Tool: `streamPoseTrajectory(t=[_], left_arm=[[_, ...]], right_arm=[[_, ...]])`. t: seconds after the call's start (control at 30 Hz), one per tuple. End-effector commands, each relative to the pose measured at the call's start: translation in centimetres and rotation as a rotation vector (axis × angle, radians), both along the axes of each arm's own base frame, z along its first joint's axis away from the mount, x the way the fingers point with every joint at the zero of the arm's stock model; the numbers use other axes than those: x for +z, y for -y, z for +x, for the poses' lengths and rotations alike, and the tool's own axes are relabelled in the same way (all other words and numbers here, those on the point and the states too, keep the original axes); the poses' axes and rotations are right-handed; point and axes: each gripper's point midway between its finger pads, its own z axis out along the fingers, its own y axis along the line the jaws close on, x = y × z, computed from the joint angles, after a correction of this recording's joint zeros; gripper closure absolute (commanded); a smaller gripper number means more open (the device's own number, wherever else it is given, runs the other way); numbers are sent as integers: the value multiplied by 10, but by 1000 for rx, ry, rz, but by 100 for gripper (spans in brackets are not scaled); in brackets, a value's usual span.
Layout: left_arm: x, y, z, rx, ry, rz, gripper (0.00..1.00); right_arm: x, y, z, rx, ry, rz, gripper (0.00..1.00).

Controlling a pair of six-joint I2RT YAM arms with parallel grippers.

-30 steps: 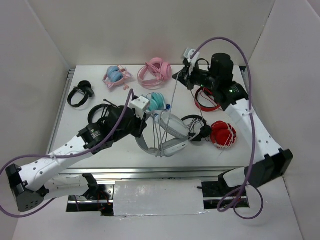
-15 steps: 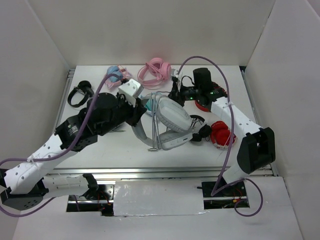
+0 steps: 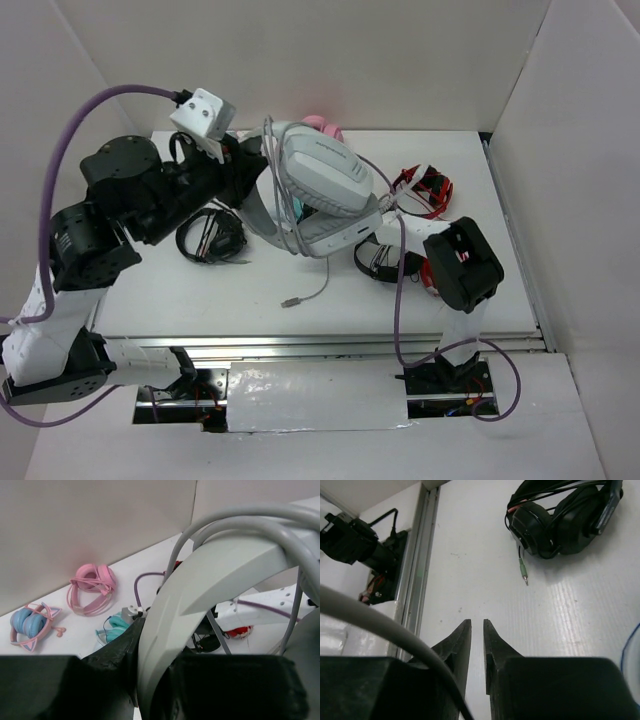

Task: Wrap the headphones

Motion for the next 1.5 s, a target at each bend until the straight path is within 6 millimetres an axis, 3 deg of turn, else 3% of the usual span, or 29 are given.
streamPoseTrajectory(t=[0.0, 0.03, 0.1, 0.13, 0.2, 0.37, 0.4, 0.43, 0.47, 0.5, 0.53, 0.6, 0.63, 0.67, 0.73, 0.77, 0.83, 0.87, 0.9, 0.93, 1.0, 1.03, 1.17, 1.33, 1.4, 1.43, 1.47], left_arm=[[43, -17, -8, 31, 63, -147, 100], [44, -19, -8, 43, 62, -155, 100], [44, -23, -4, 76, 55, -168, 100], [45, -30, -1, 116, 59, -182, 100], [35, -35, 6, 177, 43, -196, 100], [14, -50, 39, 362, 6, -190, 100], [5, -58, 54, 422, -10, -176, 100], [1, -62, 63, 453, -14, -178, 100], [-6, -78, 78, 519, -31, -190, 100], [-20, -80, 92, 544, -63, -170, 100], [-25, -85, 101, 560, -81, -173, 100], [-49, -101, 129, 621, -136, -158, 100], [-57, -108, 138, 648, -151, -155, 100], [-76, -125, 151, 714, -184, -147, 100], [-91, -139, 165, 758, -203, -154, 100], [-102, -157, 173, 818, -228, -176, 100], [-129, -169, 185, 860, -287, -154, 100], [-146, -182, 192, 912, -321, -143, 100], [-156, -190, 193, 951, -342, -116, 100], [-164, -195, 195, 972, -359, -100, 100], [-186, -198, 197, 997, -392, -59, 100], [-193, -198, 196, 1000, -399, -39, 100], [-245, -194, 189, 1009, -486, 48, 100], [-300, -149, 167, 876, -564, 193, 100], [-312, -131, 161, 808, -569, 222, 100], [-320, -117, 152, 748, -573, 257, 100], [-322, -106, 148, 695, -572, 261, 100]], right_arm=[[5, -8, -14, 68, -36, 117, 78], [0, -9, -18, 78, -55, 120, 82], [-4, -13, -29, 89, -70, 136, 98], [-14, -8, -40, 85, -124, 130, 100], [-22, 2, -55, 79, -130, 163, 100], [-11, 26, -82, -32, -150, 210, 100], [-25, 31, -97, -45, -191, 173, 100], [-17, 32, -102, -54, -134, 174, 100], [-29, 35, -104, -111, -163, 123, 100], [-41, 36, -119, -105, -157, 88, 100], [-33, 39, -126, -119, -134, 94, 100], [-49, 48, -137, -174, -166, 44, 100], [-40, 48, -144, -180, -150, 62, 100], [-51, 54, -144, -236, -164, 28, 100], [-45, 55, -149, -274, -121, 31, 100], [-50, 59, -148, -308, -127, -2, 100], [-39, 62, -137, -400, -65, -9, 100], [-45, 67, -135, -439, -70, -59, 100], [-26, 73, -117, -541, -7, -40, 100], [-30, 81, -115, -591, -6, -89, 100], [0, 93, -100, -704, 81, -65, 100], [1, 101, -97, -749, 99, -97, 100], [62, 123, -81, -887, 258, -65, 100], [130, 136, -61, -950, 539, -36, 100], [142, 138, -50, -961, 642, -77, 100], [160, 139, -47, -972, 676, -68, 100], [161, 137, -41, -961, 725, -108, 99]])
